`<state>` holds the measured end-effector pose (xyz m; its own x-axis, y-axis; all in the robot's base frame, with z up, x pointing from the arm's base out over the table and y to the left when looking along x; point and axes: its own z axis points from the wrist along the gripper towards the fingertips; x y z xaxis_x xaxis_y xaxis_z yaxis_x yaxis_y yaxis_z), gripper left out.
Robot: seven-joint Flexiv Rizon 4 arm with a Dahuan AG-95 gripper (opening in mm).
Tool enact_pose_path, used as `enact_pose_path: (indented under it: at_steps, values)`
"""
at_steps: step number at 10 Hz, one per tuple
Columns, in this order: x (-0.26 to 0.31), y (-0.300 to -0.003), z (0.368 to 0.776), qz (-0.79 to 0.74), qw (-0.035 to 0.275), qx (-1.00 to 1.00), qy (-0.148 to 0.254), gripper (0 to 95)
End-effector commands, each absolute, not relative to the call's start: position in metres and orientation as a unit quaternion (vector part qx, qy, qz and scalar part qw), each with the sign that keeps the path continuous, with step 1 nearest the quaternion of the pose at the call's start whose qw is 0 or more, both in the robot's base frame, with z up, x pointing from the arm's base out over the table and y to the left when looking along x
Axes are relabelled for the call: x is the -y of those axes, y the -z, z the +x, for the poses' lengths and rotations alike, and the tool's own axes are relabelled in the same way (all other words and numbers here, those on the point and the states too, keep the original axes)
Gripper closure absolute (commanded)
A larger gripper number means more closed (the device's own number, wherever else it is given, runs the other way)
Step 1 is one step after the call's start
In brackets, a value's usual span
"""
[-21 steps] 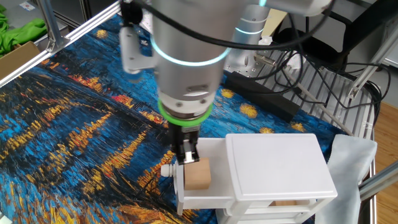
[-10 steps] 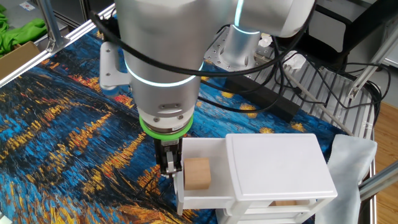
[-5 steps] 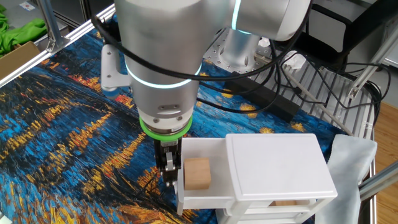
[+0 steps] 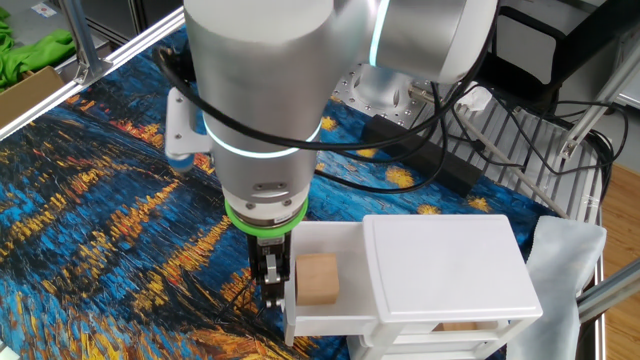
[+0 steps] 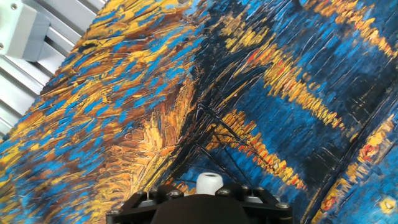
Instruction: Put things in the drawer
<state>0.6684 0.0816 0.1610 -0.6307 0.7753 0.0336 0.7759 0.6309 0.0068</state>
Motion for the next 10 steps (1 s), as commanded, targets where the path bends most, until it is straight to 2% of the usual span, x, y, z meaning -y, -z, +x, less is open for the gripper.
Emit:
enact_pose_path:
  at_steps: [1,2,10]
  values:
    - [-0.081,-0.159,0.669,-0.426,0.012,0.904,0.013,38.0]
    - [-0.081,-0.157,0.669,-0.426,0.010,0.905,0.015,57.0]
    - [-0.081,-0.148,0.669,-0.425,-0.007,0.905,0.024,57.0]
